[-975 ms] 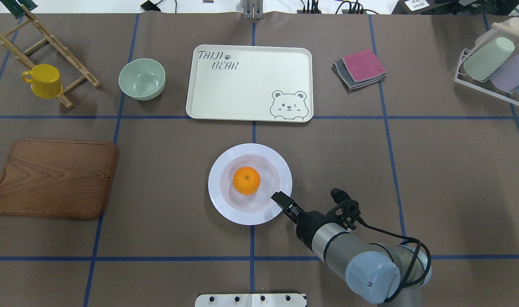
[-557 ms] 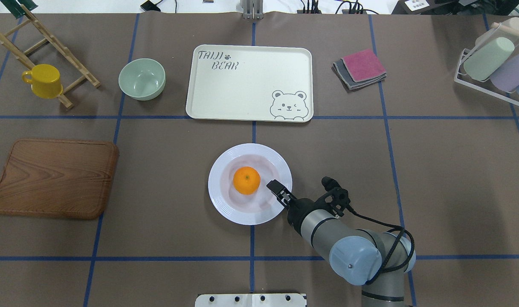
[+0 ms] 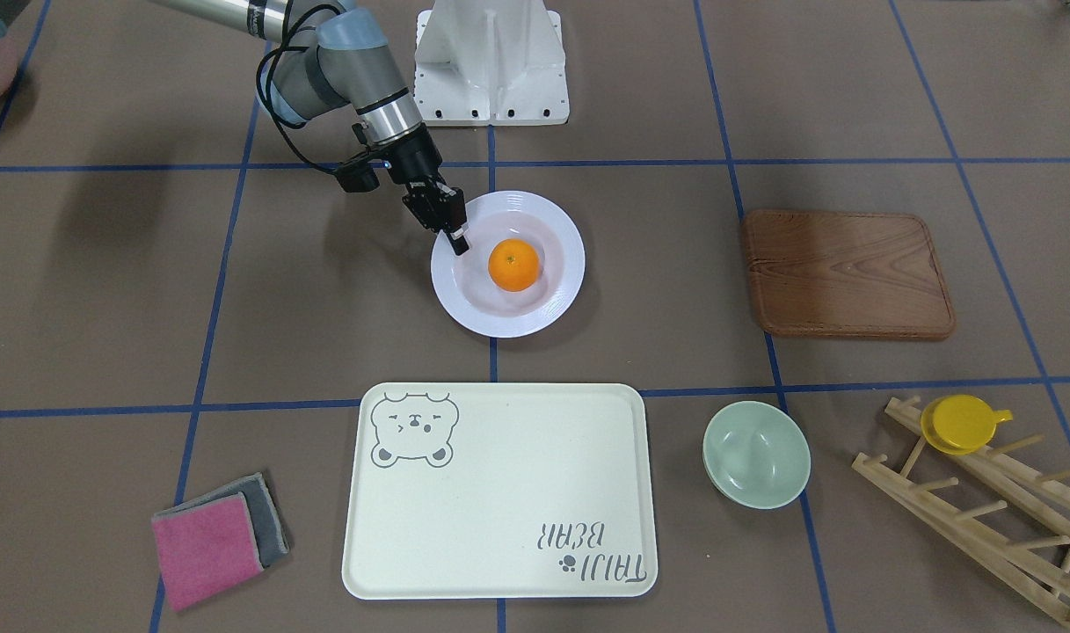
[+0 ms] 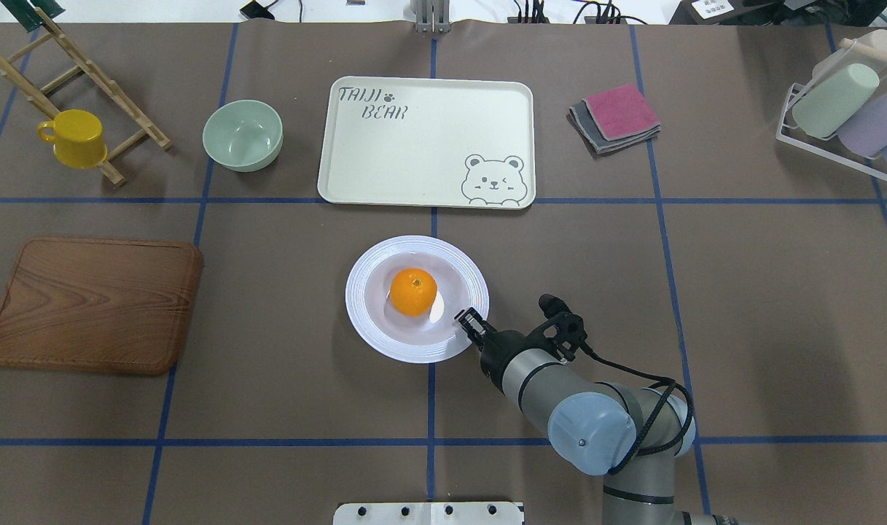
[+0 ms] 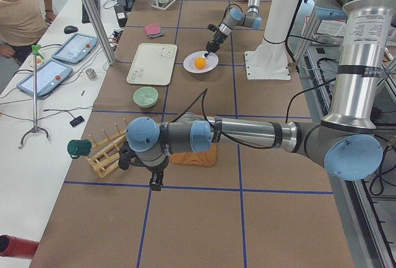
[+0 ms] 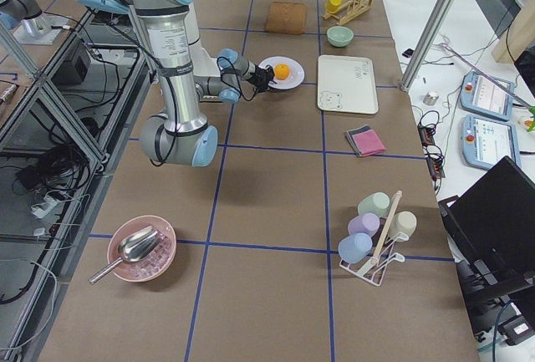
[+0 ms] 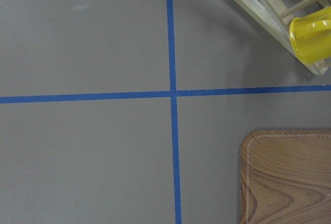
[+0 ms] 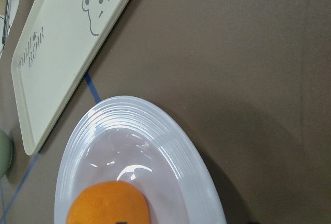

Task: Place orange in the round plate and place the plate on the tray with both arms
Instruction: 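Push the plate with the right gripper toward the bear tray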

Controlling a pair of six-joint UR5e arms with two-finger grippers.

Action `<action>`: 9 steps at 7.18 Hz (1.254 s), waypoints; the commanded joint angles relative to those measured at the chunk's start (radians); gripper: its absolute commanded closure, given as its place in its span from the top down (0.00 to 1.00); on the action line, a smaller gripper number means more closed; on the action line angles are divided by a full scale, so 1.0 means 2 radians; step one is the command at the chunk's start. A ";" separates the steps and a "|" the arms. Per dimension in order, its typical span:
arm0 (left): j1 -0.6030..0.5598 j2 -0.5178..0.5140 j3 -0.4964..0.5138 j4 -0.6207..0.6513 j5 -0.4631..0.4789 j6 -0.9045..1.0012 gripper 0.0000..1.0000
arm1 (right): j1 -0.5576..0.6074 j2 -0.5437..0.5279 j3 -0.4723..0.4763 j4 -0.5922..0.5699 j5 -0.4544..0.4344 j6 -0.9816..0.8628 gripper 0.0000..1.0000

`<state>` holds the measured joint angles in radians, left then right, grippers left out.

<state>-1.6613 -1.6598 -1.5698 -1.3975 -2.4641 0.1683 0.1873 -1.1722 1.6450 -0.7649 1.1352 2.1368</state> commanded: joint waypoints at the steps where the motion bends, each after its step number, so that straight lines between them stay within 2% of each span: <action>1: 0.000 0.009 -0.001 -0.001 -0.001 -0.001 1.00 | 0.005 -0.001 0.026 0.004 -0.003 0.001 0.00; 3: 0.000 0.012 -0.004 -0.002 -0.001 -0.001 1.00 | 0.026 -0.001 0.047 0.004 -0.006 0.001 0.00; 5: 0.000 0.037 -0.048 -0.002 0.006 0.000 1.00 | 0.045 0.001 0.063 0.011 -0.007 0.002 0.00; 6: 0.000 0.052 -0.068 -0.002 0.025 -0.001 1.00 | 0.057 0.001 0.060 0.042 -0.008 0.002 0.00; 7: 0.000 0.057 -0.077 -0.011 0.052 0.000 1.00 | 0.078 0.001 0.057 0.043 -0.007 0.002 0.00; 8: 0.002 0.057 -0.077 -0.012 0.054 0.000 1.00 | 0.100 0.015 0.040 0.043 -0.004 0.002 0.00; 9: 0.002 0.057 -0.079 -0.012 0.053 -0.001 1.00 | 0.116 0.056 -0.022 0.043 -0.003 0.002 0.00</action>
<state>-1.6589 -1.5488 -1.7207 -1.4190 -2.3650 0.1679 0.3765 -1.1292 1.7039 -0.6818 1.1258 2.1402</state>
